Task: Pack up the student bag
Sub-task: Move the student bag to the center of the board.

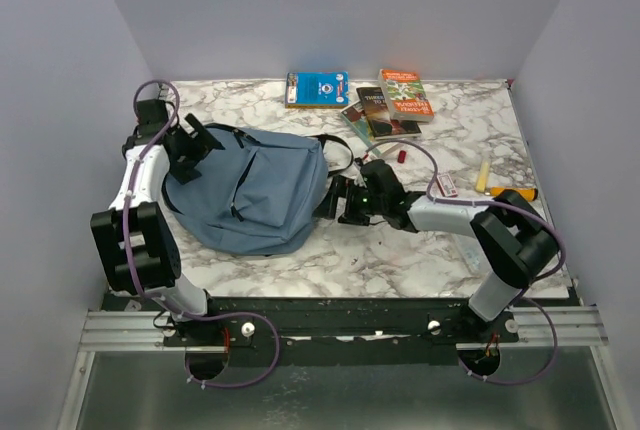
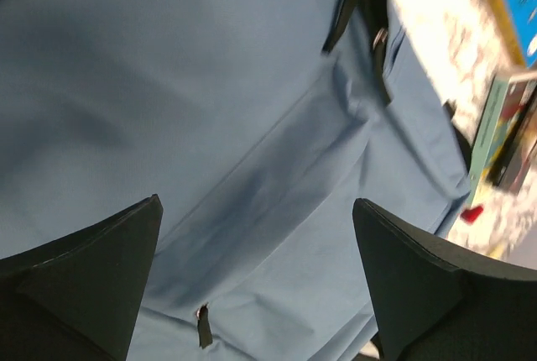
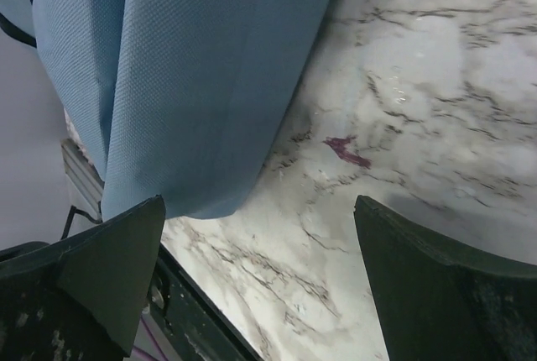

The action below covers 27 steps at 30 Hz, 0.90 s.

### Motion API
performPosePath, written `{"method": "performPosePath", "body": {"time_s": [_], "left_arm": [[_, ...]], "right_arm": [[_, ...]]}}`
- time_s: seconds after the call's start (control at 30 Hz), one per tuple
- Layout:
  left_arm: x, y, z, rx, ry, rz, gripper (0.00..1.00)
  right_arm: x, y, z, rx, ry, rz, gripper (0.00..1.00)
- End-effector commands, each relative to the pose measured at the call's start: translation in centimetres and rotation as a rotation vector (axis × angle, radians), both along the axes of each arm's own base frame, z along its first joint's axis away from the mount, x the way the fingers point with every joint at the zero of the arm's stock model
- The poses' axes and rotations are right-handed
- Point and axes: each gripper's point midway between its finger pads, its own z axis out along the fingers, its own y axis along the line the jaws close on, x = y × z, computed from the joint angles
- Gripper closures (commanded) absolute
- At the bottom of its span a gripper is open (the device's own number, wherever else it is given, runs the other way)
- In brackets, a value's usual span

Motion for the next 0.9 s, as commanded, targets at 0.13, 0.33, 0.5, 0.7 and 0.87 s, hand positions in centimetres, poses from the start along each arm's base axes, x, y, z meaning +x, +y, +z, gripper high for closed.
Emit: {"method": "performPosePath", "body": {"time_s": [0.13,0.33,0.5,0.7,0.87], "left_arm": [[-3.7,-7.9,-4.0,-0.217,0.077,-0.182,0.02],[-5.4,-11.0,-5.7,-0.334,0.121,-0.271,0.19],[-7.2,-13.1,-6.4,-0.339,0.135,-0.357,0.37],[-9.4,-15.1,-8.0,-0.268,0.200,-0.478,0.60],[-11.1,-15.9,-8.0,-0.026,0.215,-0.604,0.65]], "right_arm": [[2.1,3.7,0.2,-0.016,-0.096,-0.023,0.04],[2.7,4.6,-0.1,-0.063,-0.137,0.011,0.11],[1.8,3.0,-0.4,-0.109,-0.194,0.029,0.11],[-1.1,1.9,-0.2,-0.099,-0.227,0.110,0.13],[-4.7,-0.1,-0.1,-0.094,-0.219,0.132,0.13]]}}
